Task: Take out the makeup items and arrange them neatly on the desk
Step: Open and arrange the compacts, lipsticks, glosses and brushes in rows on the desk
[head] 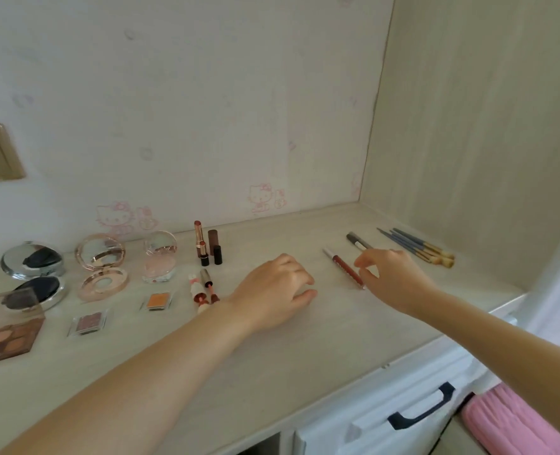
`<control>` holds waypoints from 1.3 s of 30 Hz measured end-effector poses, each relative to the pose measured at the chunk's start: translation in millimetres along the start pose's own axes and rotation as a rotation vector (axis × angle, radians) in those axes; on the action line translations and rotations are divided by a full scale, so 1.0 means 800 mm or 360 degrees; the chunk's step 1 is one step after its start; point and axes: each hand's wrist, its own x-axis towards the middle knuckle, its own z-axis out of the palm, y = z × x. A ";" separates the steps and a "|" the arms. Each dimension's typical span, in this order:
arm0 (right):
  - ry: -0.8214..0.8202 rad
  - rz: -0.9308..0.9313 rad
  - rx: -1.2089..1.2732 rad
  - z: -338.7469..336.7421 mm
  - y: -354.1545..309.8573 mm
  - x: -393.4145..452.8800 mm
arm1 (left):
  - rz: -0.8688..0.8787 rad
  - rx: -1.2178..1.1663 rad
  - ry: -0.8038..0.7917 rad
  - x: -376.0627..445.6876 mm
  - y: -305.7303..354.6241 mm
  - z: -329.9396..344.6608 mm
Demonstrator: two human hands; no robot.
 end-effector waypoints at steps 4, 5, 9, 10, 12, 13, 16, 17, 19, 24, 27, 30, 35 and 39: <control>-0.0001 0.0046 0.0005 0.001 0.014 0.012 | -0.0110 0.0060 -0.0110 0.049 0.006 0.013; -0.0010 0.0055 0.0013 0.003 0.016 0.017 | -0.0175 0.0080 -0.0135 0.061 0.005 0.017; -0.0064 0.0089 0.0058 0.013 0.017 0.036 | -0.0387 0.0061 -0.0228 0.103 -0.005 0.035; -0.0085 0.0102 0.0073 0.017 0.016 0.040 | -0.0384 0.0060 -0.0251 0.113 -0.008 0.038; -0.0108 0.0118 0.0068 0.024 0.014 0.049 | -0.0347 0.0054 -0.0288 0.128 -0.014 0.043; -0.0111 0.0117 0.0057 0.028 0.013 0.054 | -0.0320 0.0061 -0.0297 0.134 -0.016 0.045; -0.0108 0.0101 0.0034 0.037 0.013 0.063 | -0.0251 0.0115 -0.0290 0.147 -0.020 0.051; -0.0108 0.0103 0.0027 0.039 0.014 0.065 | -0.0240 0.0138 -0.0281 0.150 -0.021 0.053; -0.0105 0.0111 0.0015 0.042 0.014 0.069 | -0.0227 0.0165 -0.0260 0.154 -0.023 0.057; -0.0075 0.0117 -0.0032 0.047 0.013 0.073 | -0.0174 0.0228 -0.0164 0.154 -0.028 0.067; -0.0097 0.0126 -0.0043 0.046 0.011 0.072 | -0.0169 0.0234 -0.0092 0.148 -0.030 0.066; -0.0114 0.0136 -0.0012 0.044 0.008 0.068 | -0.0154 0.0226 -0.0020 0.140 -0.031 0.062; -0.0145 0.0134 0.0071 0.035 -0.006 0.058 | -0.0124 0.0217 0.0055 0.122 -0.034 0.048; -0.0109 0.0105 0.0117 0.023 -0.030 0.045 | -0.0126 0.0184 0.0101 0.098 -0.040 0.026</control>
